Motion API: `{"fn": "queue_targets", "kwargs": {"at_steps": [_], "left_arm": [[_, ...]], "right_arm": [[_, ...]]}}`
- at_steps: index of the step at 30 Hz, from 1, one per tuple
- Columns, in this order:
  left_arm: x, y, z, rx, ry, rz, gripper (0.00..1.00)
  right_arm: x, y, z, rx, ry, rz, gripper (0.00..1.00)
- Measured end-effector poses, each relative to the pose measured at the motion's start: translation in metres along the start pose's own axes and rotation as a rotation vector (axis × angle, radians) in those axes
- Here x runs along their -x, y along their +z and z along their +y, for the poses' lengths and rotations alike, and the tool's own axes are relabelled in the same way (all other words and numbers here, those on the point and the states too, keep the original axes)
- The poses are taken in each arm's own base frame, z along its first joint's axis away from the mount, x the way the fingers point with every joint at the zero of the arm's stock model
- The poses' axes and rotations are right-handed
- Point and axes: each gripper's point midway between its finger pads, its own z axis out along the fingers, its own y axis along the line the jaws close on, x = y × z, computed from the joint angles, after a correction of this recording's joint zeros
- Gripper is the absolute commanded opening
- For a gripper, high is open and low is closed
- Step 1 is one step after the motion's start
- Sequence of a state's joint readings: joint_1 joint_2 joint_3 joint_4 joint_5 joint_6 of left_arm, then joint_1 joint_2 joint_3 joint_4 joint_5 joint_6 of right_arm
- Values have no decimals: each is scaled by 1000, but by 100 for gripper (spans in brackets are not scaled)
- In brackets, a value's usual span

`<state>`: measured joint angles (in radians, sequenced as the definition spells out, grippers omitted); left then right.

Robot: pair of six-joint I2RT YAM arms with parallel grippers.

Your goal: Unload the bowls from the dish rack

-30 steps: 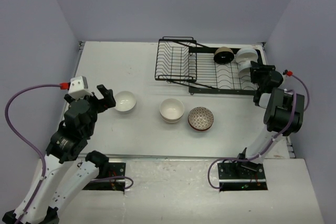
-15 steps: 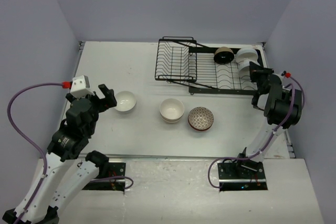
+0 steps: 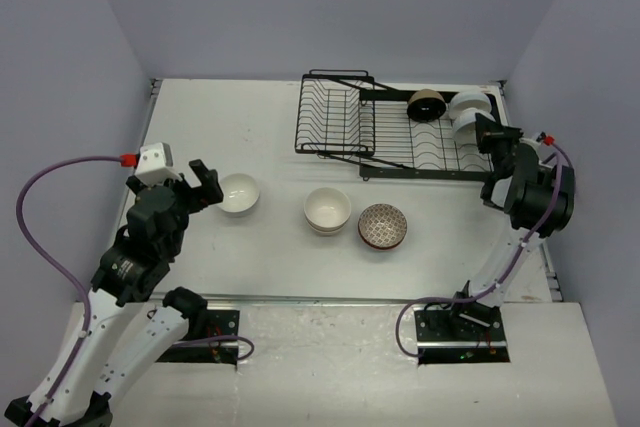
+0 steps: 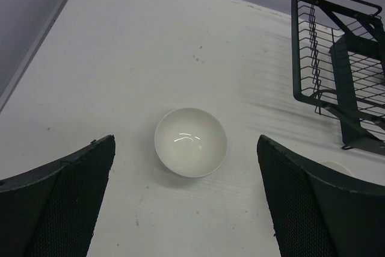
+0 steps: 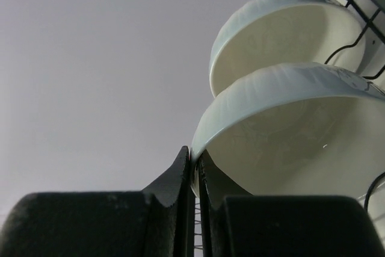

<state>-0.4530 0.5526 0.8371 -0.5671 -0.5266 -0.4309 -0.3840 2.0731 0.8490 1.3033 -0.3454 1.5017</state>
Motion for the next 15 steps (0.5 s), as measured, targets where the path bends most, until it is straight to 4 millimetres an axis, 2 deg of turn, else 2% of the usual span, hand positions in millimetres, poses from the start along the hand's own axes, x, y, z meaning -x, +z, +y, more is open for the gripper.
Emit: {"fn": "queue_targets", "kwargs": {"at_steps": [11,13,15], "left_arm": [[0,1,-2,-6,5,3,100],[0,1,-2,-6,5,3,100],[-1,1,-2,-6,5,4,100]], "right_arm": [[-33,-1,18,41,-9,191,0],[-39,-3,29,54,-15,223,0],[-50,-7,48,86,-37,262,0]]}}
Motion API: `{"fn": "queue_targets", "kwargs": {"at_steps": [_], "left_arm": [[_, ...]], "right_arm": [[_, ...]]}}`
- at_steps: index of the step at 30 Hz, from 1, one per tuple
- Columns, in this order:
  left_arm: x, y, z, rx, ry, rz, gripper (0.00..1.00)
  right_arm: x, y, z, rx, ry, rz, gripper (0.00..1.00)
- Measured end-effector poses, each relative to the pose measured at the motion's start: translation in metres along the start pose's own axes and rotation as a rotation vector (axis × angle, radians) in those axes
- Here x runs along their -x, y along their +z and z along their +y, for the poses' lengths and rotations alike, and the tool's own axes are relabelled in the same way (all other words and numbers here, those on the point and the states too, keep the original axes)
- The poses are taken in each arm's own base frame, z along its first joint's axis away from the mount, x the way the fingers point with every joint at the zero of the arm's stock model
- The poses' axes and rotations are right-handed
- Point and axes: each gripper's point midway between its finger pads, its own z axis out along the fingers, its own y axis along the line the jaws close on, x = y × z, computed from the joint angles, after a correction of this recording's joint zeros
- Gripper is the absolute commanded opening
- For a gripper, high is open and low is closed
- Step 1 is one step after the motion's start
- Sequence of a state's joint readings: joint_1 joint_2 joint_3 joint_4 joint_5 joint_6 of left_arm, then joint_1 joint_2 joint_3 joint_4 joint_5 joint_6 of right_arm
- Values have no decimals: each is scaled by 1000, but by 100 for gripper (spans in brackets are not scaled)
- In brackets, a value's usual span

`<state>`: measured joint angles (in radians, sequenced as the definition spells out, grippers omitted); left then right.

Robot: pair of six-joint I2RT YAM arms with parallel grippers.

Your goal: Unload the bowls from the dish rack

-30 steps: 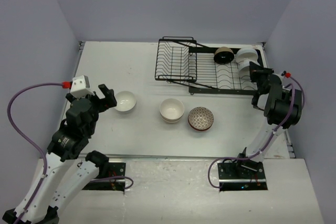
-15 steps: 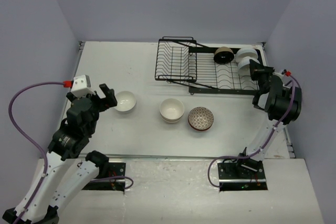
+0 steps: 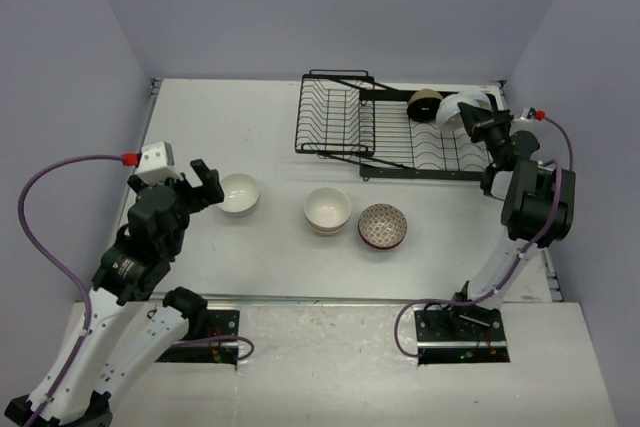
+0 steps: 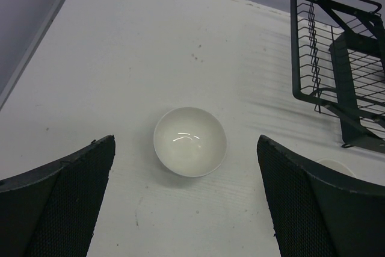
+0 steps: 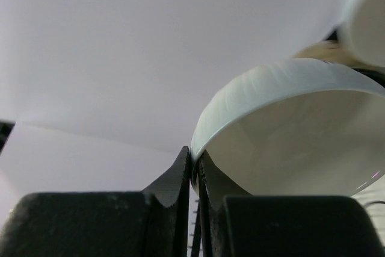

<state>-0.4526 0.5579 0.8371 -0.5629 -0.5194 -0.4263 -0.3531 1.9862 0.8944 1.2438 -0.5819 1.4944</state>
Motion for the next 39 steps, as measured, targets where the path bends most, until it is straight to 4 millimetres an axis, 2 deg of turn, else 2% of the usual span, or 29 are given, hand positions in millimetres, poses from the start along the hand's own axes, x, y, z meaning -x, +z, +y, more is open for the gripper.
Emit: {"fn": "queue_targets", "kwargs": {"at_steps": [3,6,9,11,13,15,17,19,22,26,28,32,35,39], "left_arm": [[-1,1,0,0,2,5,100],[-1,0,-3,-9,9,25,100],[16,-3,-16,-45,-4,35,100],[38,-7,-31,-90,-30,22,100],[64,-9,-50,-148,-48,17,100],[87,-8,-75,-221,-55,25,100],[102,-5,-105,-321,-53,54,100],[107,-4,-133,-427,-50,93,100],[83,-3,-161,-566,-32,208,100],[53,-13,-184,-700,-8,336,100],[38,-15,-192,-729,17,392,100],[2,-11,-199,-712,85,495,100],[-29,-13,-205,-693,163,576,100],[-62,-23,-211,-678,247,649,97]], "right_arm": [[-29,2,47,86,-103,84,0],[-81,-1,110,201,-276,202,0],[-145,-10,173,299,-506,323,0],[-198,-23,213,372,-677,402,0],[-253,-45,246,447,-861,479,0],[-303,-79,261,521,-1043,556,0],[-345,-123,259,595,-1188,670,0],[-371,-161,244,628,-1307,787,0],[-394,-205,205,605,-1472,945,0],[-413,-250,154,536,-1650,1183,0],[-418,-261,136,491,-1729,1268,0],[-416,-263,115,395,-1850,1340,0],[-410,-259,115,363,-1900,1336,0],[-407,-249,129,365,-1942,1283,0]]}}
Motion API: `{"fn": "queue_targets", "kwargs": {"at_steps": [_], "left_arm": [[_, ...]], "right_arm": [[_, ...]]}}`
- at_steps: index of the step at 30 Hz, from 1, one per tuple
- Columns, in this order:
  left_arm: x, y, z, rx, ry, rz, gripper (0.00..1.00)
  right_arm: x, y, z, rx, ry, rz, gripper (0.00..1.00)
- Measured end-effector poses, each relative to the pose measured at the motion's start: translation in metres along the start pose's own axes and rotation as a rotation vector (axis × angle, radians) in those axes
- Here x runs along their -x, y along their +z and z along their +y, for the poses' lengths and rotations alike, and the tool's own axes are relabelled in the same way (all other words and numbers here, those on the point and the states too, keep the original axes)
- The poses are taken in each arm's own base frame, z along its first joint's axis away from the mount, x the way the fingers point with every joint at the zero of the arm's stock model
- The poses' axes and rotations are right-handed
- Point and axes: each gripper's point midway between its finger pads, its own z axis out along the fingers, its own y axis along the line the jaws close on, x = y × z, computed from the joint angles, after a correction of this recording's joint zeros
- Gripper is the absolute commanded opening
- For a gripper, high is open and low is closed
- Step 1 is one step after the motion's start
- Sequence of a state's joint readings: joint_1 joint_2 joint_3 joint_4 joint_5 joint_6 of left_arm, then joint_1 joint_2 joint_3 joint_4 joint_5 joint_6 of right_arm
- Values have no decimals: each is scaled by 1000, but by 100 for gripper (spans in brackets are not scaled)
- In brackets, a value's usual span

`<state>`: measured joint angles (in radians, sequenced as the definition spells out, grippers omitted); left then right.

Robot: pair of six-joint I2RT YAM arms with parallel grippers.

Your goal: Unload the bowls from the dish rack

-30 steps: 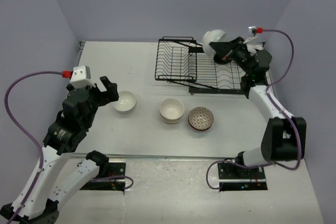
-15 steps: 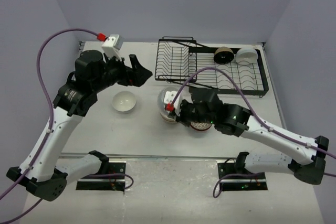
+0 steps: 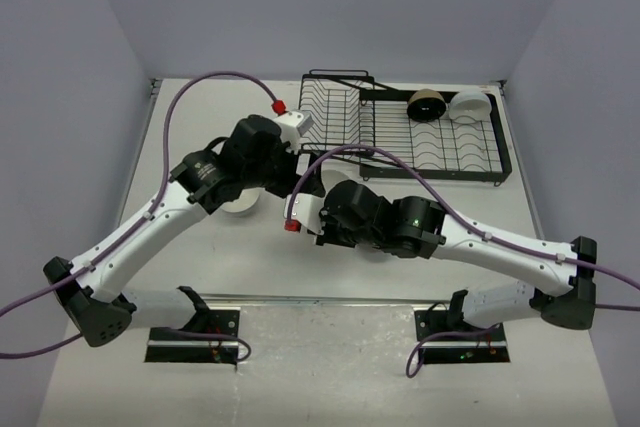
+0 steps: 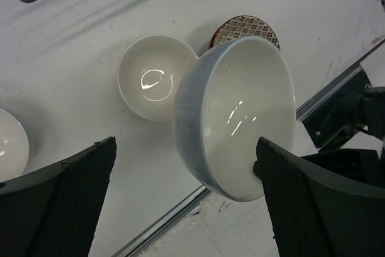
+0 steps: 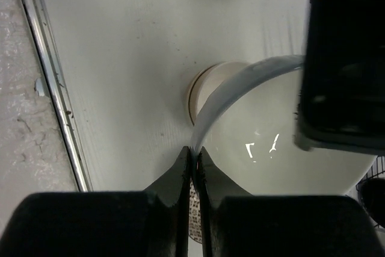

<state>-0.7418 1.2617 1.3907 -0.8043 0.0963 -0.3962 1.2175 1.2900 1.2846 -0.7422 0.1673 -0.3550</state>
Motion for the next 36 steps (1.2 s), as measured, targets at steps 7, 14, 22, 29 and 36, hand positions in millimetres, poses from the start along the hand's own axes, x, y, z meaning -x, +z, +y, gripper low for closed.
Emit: {"fn": "queue_targets", "kwargs": {"at_steps": [7,14,22,29,36], "left_arm": [[-16,10,8,47,3,44,45],[-17,28,19,116,1,55,0],[-12,29,34,204,-3,22,0],[-26,20,115,419,-128,33,0],[-41,-35,237,692,-417,-81,0]], "right_arm": [[9,-3,-14,-56,-30,-5,0],[22,14,-14,-64,-53,8,0],[23,19,-22,-114,-34,19,97],[15,10,-46,-241,20,-24,99],[-19,-41,-79,-384,190,-140,99]]}}
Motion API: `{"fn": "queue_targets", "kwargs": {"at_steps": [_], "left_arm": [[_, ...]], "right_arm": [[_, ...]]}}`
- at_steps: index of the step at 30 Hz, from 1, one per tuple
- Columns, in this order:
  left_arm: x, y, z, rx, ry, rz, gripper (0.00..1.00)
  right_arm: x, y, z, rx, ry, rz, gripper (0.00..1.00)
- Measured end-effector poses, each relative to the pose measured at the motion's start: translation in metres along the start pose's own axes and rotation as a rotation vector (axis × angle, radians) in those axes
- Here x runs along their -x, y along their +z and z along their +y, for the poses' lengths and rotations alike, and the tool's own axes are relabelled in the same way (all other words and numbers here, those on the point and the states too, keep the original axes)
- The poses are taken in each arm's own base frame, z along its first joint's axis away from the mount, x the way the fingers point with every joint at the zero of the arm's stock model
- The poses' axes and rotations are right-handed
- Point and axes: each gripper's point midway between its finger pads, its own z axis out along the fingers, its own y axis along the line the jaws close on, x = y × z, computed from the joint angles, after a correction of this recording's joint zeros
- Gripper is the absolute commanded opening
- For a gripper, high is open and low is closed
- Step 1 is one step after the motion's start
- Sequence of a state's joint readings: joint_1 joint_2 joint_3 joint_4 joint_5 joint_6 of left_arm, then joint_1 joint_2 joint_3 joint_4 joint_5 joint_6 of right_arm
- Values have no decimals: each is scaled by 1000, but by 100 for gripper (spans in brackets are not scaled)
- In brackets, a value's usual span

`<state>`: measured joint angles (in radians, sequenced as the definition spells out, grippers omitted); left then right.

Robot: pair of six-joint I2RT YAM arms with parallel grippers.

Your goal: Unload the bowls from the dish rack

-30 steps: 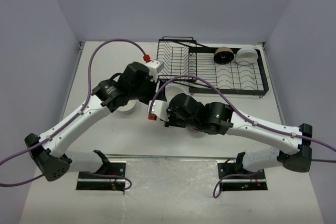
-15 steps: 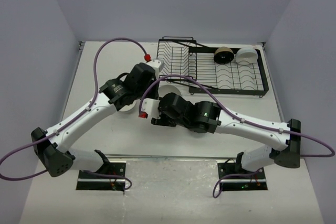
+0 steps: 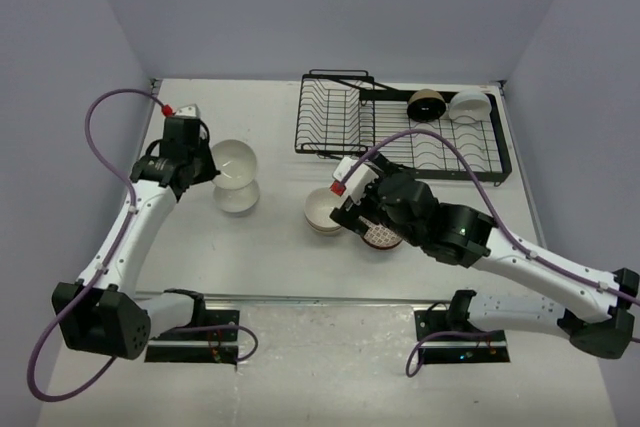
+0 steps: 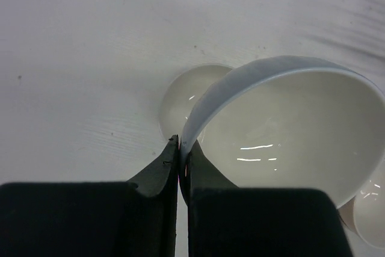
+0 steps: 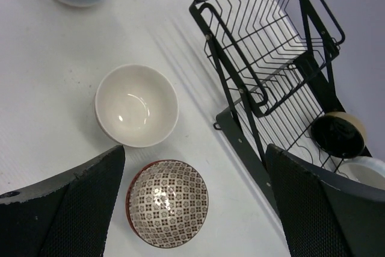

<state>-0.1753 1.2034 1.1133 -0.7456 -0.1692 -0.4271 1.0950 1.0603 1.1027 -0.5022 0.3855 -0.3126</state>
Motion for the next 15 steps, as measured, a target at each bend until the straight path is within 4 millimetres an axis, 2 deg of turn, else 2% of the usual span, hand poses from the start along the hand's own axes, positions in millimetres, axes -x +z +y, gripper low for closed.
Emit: {"fn": "queue_targets", "kwargs": {"at_steps": [4,9,12,15], "left_arm": [[-4,19,18,17,-60,16,0],[-26,52,20,13,-73,123,0],[-37,61,19,8,-70,169,0],[-41,64,18,3,-69,184,0]], "right_arm": [[1,-8,-9,-37,45,-36,99],[-1,-6,-7,-40,64,-48,99],[-8,-5,-3,-37,67,-40,99],[-13,-3,-1,-31,67,-32,99]]}}
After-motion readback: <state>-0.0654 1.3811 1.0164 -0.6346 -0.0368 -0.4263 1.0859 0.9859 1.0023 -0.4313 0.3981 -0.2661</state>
